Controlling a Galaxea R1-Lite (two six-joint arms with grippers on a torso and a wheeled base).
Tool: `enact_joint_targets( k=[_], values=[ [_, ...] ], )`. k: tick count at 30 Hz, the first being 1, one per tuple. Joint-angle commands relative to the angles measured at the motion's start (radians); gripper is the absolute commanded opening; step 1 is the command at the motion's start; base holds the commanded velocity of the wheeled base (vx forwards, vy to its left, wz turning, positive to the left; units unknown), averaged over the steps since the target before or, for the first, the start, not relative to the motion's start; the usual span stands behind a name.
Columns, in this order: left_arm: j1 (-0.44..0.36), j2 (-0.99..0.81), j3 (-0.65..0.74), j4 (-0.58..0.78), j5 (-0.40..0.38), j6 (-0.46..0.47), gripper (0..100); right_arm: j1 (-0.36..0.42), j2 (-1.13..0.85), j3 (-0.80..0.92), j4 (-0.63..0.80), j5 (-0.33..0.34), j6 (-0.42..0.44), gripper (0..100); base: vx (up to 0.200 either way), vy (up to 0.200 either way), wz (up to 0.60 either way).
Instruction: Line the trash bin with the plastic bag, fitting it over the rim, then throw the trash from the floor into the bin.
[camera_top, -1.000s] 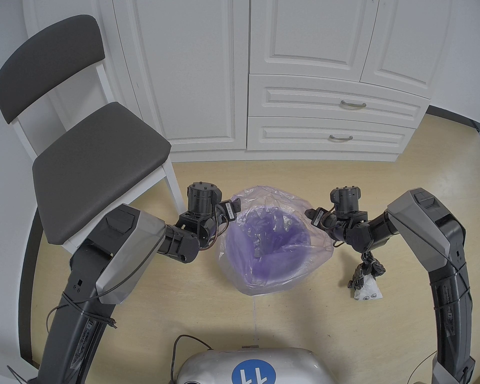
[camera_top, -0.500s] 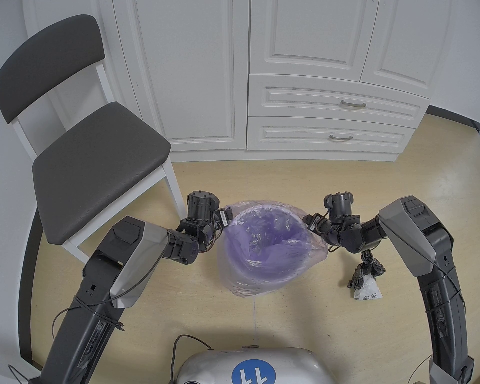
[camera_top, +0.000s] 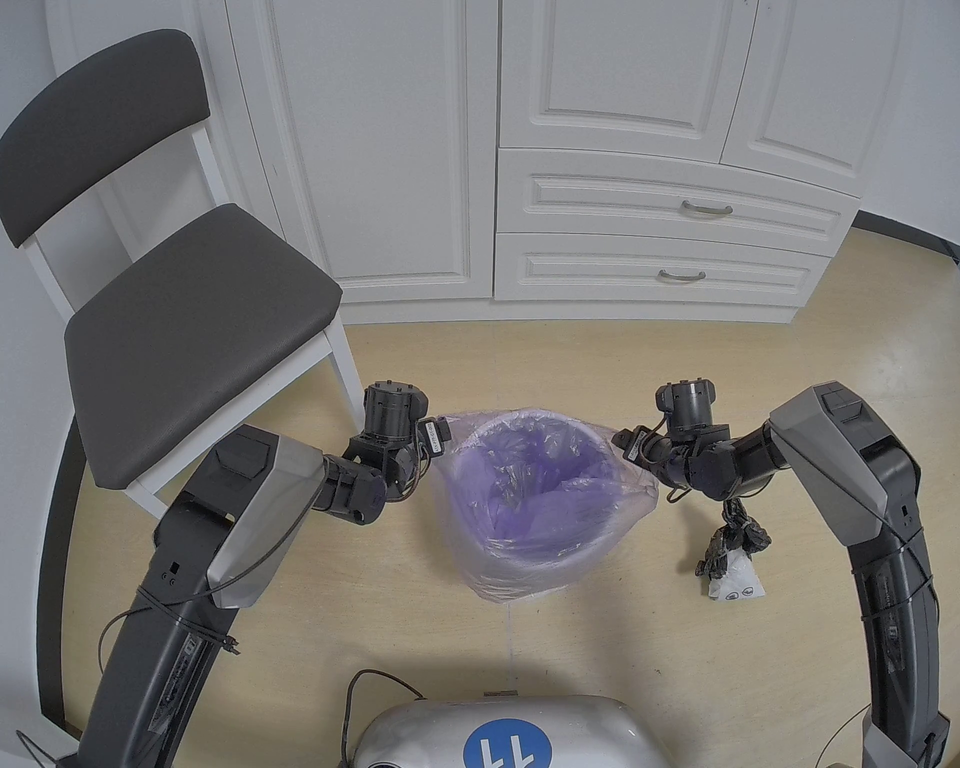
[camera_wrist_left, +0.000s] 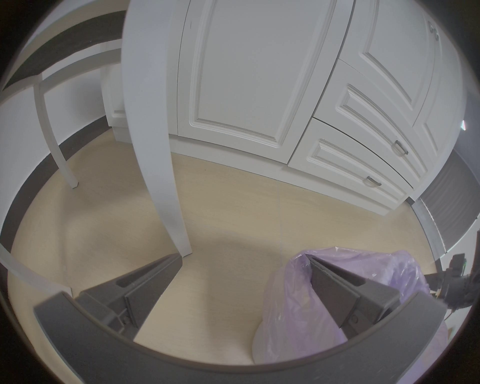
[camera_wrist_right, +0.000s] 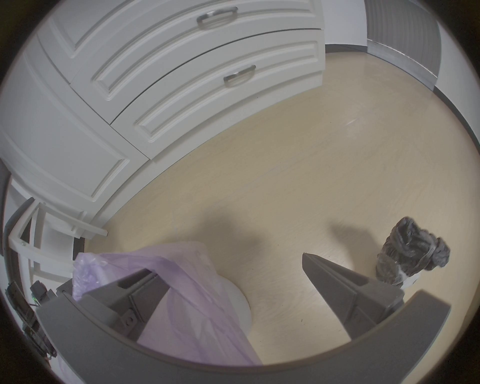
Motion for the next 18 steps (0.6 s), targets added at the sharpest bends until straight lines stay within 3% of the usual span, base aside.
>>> enact_joint_targets(
  k=[1,11,18],
  values=[
    [0.003,-0.152,0.132,-0.006,0.001,0.025,100,0.0,-0.136,0.099,-0.002,0.001,-0.06,100,0.0,0.0,0.0],
    [-0.036,-0.248,0.244,-0.009,0.003,0.043,100,0.002,-0.227,0.206,0.001,-0.005,-0.189,100,0.0,0.0,0.0],
    [-0.068,-0.35,0.367,-0.024,0.003,0.049,100,0.0,-0.294,0.382,0.121,-0.001,-0.442,100,0.0,0.0,0.0]
  ],
)
